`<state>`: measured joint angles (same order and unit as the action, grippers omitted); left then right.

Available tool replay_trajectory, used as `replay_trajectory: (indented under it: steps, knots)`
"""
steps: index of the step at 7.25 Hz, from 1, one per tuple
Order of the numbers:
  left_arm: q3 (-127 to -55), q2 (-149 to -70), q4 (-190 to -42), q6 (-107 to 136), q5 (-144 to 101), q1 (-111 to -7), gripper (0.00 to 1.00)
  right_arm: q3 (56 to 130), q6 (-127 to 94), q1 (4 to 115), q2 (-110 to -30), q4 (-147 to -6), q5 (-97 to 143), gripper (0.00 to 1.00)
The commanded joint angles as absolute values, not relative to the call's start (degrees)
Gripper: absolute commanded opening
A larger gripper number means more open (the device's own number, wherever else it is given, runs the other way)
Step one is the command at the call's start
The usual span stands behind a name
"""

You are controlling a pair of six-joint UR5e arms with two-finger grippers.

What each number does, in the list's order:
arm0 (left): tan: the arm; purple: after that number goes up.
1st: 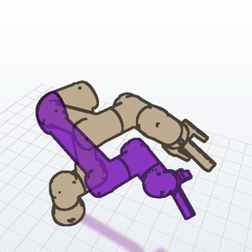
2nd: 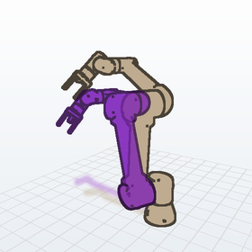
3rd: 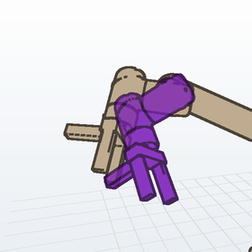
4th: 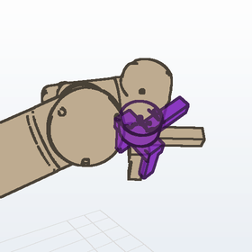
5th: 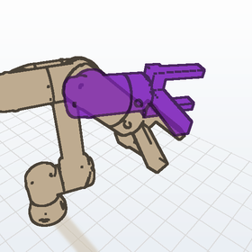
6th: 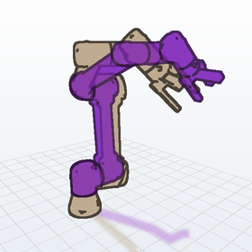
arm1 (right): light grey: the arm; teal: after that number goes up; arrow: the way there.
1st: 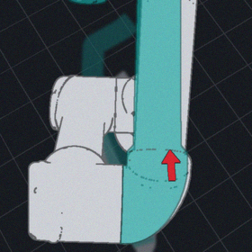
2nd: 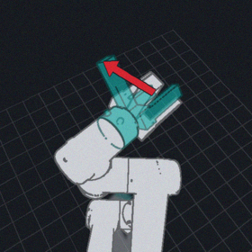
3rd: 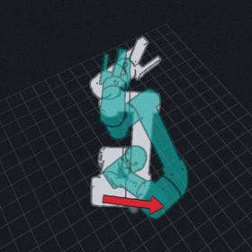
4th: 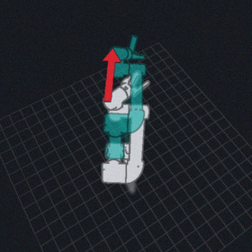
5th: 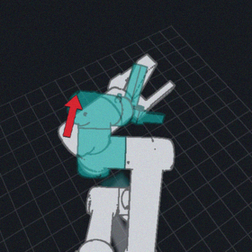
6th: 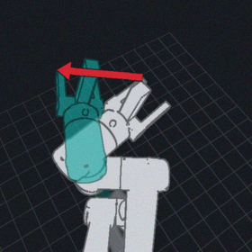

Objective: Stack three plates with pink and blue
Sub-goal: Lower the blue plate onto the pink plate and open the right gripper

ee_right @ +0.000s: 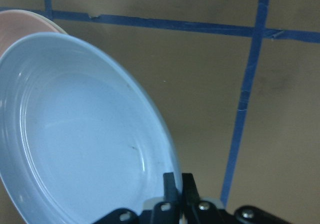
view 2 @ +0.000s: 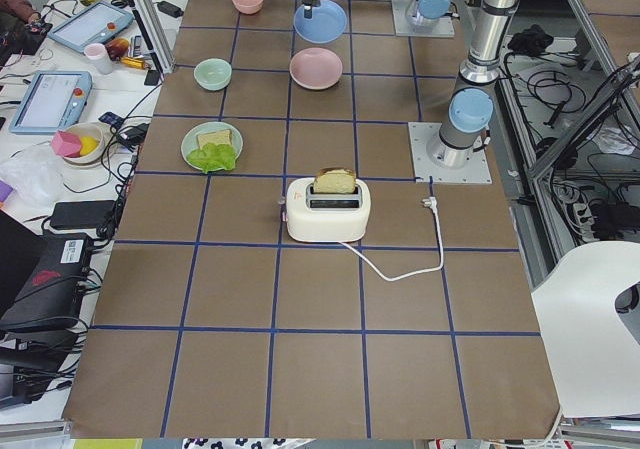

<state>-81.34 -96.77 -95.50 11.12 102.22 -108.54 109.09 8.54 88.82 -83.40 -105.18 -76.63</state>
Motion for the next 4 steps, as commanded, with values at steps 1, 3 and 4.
replay_trajectory:
  steps: [1, 3, 4]
  knots:
    - [-81.6, -94.1, -97.7, 8.2, 99.1, -103.8, 1.0, 109.5, -0.8, 97.1, -80.6, -112.8, -75.8, 0.0]
    - [-84.7, -91.9, -98.8, 6.2, 98.8, -101.1, 1.0, 109.6, -1.4, 98.6, -78.5, -114.5, -75.5, 0.0]
    - [-86.9, -90.1, -98.8, 4.9, 98.8, -100.2, 1.0, 110.0, -1.7, 98.8, -78.1, -114.6, -75.6, 0.0]
